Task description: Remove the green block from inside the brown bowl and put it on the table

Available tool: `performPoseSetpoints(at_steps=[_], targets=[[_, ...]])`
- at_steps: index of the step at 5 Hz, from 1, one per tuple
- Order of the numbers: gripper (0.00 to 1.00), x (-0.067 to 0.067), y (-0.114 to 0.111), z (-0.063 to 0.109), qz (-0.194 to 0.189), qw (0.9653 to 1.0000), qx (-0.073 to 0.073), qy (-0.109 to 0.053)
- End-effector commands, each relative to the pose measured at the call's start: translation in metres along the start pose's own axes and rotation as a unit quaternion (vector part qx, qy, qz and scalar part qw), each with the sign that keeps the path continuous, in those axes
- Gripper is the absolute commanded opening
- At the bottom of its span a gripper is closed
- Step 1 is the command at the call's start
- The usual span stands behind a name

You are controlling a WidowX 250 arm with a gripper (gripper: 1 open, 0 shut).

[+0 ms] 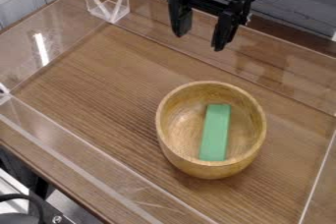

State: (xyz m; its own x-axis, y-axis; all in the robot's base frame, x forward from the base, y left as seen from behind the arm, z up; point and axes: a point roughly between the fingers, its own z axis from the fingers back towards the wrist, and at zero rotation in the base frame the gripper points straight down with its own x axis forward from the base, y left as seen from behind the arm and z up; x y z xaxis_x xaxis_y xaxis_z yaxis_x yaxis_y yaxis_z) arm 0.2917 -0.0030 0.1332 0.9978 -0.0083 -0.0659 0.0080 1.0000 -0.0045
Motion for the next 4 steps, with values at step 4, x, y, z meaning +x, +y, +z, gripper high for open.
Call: performPoseSetpoints(at_steps=[4], targets=[[1.0, -0.042, -0.033, -0.058, 0.021, 0.9992, -0.03, -0.017]])
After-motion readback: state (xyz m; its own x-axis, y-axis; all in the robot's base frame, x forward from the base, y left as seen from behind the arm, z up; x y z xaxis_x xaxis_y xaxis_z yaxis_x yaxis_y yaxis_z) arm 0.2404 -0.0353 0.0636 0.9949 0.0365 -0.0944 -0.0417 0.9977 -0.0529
